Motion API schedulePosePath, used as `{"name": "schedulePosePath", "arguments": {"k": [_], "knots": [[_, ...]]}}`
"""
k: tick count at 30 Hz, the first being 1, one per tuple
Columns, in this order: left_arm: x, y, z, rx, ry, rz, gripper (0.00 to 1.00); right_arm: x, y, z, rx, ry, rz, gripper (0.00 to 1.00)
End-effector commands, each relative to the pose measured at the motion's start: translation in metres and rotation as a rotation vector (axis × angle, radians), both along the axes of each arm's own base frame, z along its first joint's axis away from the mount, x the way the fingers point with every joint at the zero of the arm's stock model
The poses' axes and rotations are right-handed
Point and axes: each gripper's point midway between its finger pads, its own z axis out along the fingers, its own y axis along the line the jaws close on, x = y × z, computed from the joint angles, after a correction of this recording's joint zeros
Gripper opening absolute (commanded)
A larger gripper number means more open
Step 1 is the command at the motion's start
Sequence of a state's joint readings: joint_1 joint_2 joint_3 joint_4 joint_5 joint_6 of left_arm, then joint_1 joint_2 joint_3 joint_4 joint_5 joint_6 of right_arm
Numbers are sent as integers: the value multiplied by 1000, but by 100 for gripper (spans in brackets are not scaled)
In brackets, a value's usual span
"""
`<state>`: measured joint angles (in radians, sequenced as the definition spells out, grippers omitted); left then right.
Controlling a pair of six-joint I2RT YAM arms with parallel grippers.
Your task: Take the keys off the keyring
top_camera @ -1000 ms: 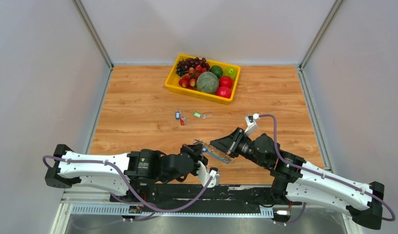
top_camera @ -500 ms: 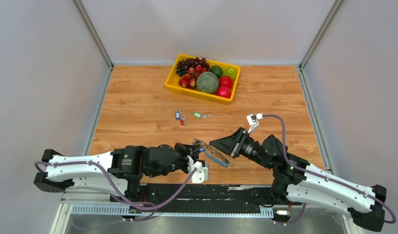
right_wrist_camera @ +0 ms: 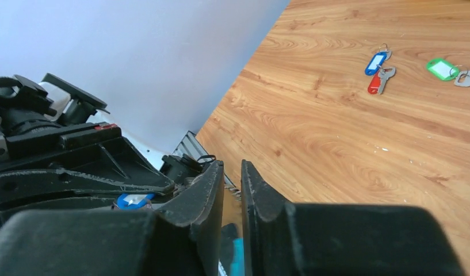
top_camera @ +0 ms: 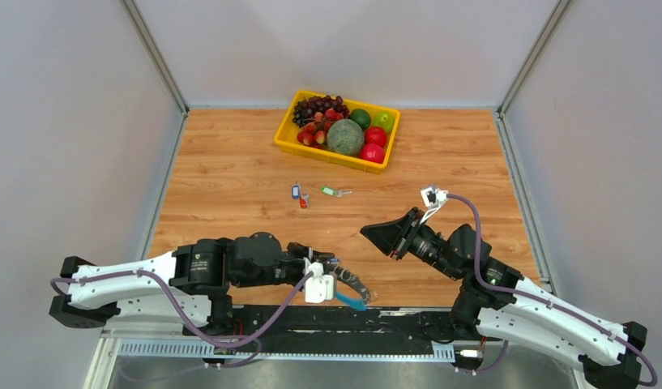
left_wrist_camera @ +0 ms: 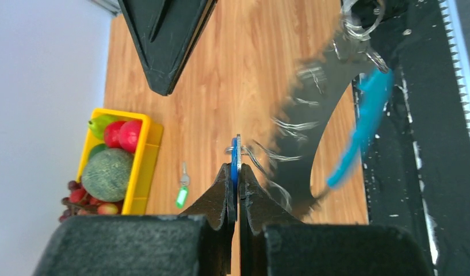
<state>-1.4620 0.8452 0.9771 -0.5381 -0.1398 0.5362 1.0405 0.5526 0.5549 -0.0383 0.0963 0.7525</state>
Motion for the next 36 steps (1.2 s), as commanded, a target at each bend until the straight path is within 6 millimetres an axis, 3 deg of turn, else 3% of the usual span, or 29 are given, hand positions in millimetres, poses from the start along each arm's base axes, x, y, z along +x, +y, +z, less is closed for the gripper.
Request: {"name": "schedulePosePath", "arguments": {"k": [1,5,9,23,27,36], "knots": [[-9,-9,32,-119,103,-43,0,-2,2,19,-30,-179,40,18],[-8,-11,33,-114,120,-45,0,-11,8,19,-53,-225,106,32],[-9,-11,35,-129,114,-63,0,-17,12,13,-77,-259,151,37],[13,-15,40,-99,108,21,0,-33,35,-7,-74,-233,296,42],[25,-14,39,-86,110,81,0,-37,35,-8,-62,-239,308,44],[31,-14,40,-66,127,119,0,-42,37,-3,-51,-278,329,47]]}}
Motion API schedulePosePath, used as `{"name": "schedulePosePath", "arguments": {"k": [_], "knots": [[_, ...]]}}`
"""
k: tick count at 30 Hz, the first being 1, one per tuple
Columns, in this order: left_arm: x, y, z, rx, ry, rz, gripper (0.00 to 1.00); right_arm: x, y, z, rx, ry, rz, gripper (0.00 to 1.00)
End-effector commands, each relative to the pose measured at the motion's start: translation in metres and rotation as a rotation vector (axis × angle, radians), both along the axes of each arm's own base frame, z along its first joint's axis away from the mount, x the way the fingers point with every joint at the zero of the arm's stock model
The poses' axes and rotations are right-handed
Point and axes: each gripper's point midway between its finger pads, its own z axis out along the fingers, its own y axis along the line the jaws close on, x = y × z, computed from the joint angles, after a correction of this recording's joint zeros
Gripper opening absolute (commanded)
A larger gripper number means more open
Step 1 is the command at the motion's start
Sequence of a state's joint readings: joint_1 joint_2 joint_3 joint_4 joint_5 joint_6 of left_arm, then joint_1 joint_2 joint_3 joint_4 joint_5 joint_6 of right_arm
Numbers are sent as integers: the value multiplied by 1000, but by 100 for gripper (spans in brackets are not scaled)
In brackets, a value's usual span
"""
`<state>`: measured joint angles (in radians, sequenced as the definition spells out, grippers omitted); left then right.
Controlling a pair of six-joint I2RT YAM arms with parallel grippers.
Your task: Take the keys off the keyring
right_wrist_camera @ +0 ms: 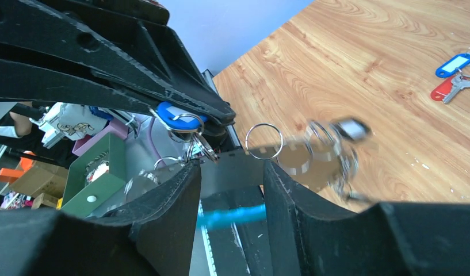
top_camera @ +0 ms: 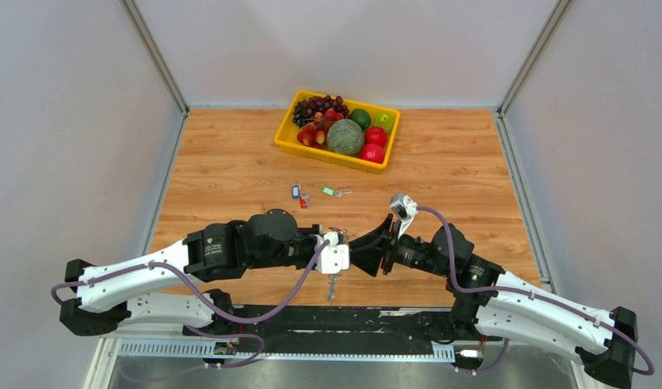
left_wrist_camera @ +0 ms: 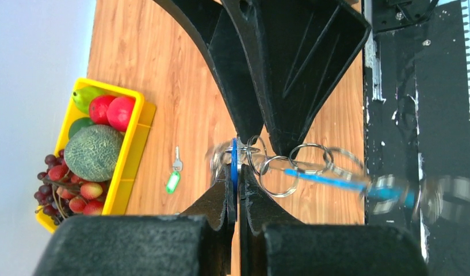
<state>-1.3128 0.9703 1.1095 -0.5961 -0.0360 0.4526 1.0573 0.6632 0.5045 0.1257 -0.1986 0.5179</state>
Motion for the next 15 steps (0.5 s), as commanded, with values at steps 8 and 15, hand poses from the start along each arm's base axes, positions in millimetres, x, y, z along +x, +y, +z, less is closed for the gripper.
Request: {"name": "schedulePosePath", "arguments": {"k": [8,15], "knots": [[-3,-7,40,-106,29,-1,0,-1,4,27,66,-85,9,46],[-7,-9,39,-106,40,-20,0,-1,5,37,88,-108,10,43]]}}
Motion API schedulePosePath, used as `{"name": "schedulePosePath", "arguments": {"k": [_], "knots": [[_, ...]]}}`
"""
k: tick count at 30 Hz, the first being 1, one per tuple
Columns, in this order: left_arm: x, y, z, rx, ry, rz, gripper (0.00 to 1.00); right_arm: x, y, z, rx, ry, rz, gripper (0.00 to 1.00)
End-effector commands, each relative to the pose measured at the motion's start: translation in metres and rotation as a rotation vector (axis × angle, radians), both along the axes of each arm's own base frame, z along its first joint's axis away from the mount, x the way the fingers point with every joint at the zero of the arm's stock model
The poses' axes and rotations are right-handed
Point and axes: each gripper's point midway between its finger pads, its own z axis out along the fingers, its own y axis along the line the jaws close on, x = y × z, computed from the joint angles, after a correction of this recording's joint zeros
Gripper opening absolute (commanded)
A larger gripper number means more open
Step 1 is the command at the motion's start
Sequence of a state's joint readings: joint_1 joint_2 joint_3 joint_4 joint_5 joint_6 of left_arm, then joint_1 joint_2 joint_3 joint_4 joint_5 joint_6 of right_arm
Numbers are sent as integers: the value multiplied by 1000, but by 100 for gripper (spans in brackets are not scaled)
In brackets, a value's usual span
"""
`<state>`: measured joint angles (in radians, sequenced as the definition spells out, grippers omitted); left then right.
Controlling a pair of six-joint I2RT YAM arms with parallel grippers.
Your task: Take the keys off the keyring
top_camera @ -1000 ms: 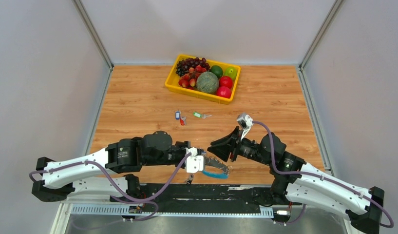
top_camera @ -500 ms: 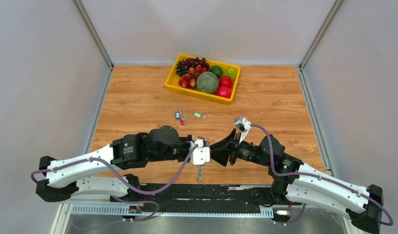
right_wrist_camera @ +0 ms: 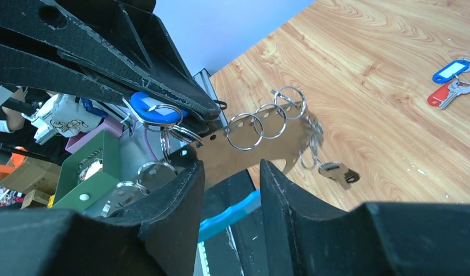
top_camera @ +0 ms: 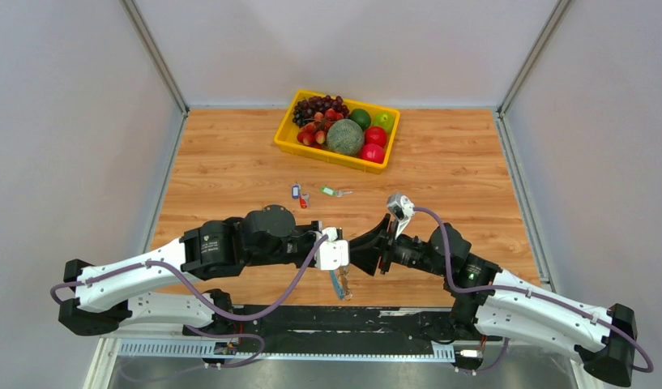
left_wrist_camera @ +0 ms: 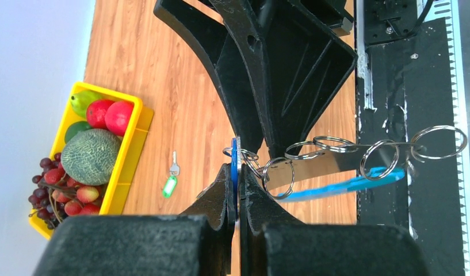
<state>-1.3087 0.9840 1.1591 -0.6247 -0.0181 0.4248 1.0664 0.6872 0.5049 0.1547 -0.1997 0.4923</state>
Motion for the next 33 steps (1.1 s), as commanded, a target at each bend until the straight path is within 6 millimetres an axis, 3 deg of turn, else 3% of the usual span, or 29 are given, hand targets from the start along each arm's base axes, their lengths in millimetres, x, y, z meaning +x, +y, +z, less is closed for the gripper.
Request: {"name": "schedulePosePath", "arguments": {"k": [1,13,25,28,31,33], "knots": [[-4,-7,28,-89,11,-18,0,-1,-1,38,96,-84,-2,42],[-6,-9,26,-87,21,-28,0,-6,-2,49,135,-111,19,39],[-7,-11,29,-100,39,-23,0,-16,2,58,162,-148,72,18],[-5,-10,27,-92,37,-7,0,-19,1,59,171,-155,82,19],[-3,-9,29,-99,34,1,0,-19,0,56,171,-148,79,38],[-3,-8,32,-110,34,5,0,-19,-1,56,174,-148,79,36]]}}
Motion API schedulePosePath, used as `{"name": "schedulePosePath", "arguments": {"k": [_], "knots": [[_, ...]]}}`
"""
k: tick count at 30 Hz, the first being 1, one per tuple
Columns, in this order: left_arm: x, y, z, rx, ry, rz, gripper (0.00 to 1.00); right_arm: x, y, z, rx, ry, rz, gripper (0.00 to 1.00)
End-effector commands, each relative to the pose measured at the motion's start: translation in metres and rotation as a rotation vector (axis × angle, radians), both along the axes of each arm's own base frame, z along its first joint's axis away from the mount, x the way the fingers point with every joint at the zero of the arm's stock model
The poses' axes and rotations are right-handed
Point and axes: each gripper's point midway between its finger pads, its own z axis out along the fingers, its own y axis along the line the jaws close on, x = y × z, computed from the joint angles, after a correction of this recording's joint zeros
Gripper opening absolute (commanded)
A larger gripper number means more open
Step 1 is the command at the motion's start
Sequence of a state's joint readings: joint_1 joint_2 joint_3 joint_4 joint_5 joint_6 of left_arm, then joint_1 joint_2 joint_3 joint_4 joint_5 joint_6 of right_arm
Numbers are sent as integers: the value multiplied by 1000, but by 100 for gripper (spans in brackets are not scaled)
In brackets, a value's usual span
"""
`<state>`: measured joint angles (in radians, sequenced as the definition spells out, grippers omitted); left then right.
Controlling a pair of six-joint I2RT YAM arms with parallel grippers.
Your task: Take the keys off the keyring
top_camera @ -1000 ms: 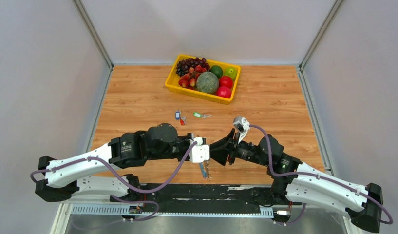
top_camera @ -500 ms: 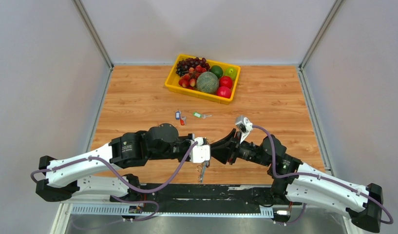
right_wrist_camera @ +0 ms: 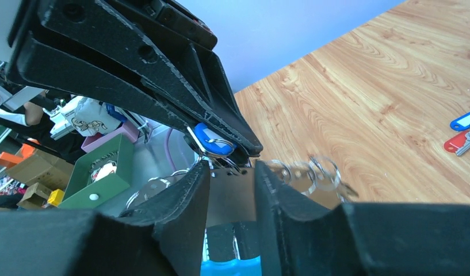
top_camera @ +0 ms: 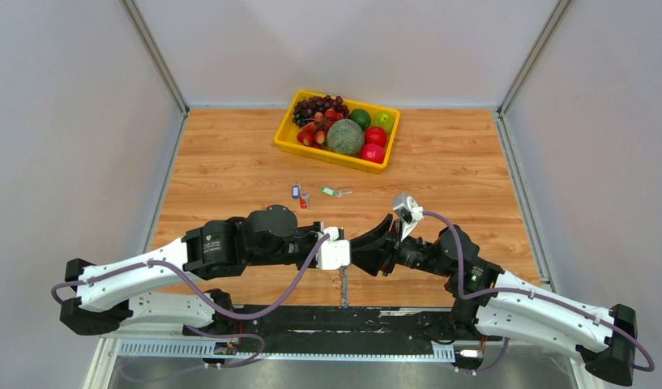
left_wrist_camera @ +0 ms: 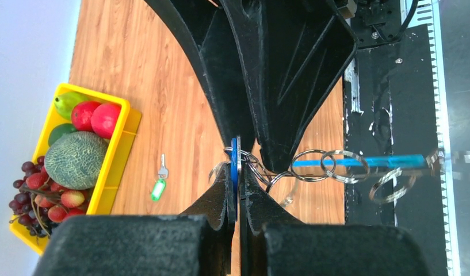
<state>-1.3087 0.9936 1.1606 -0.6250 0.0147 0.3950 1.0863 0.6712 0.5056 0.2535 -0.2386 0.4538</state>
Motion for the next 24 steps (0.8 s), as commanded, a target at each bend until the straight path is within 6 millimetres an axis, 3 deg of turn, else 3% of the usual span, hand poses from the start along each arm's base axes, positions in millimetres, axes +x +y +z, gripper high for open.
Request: {"name": "schedulePosePath", "arguments": {"k": [1,10,12,15,16,24], "knots": [[3,-5,36,-112,-6,23,0,-8,-3,28,86,-52,27,34],[6,-4,42,-124,-4,50,0,-14,1,30,86,-61,62,15],[9,-2,43,-126,-10,68,0,-14,1,28,82,-54,61,17],[10,1,45,-128,-14,79,0,-13,-1,26,81,-43,52,40],[10,1,45,-130,-14,79,0,-13,-1,24,80,-41,50,43],[9,4,49,-135,-17,80,0,-13,-7,20,79,-29,37,28]]}}
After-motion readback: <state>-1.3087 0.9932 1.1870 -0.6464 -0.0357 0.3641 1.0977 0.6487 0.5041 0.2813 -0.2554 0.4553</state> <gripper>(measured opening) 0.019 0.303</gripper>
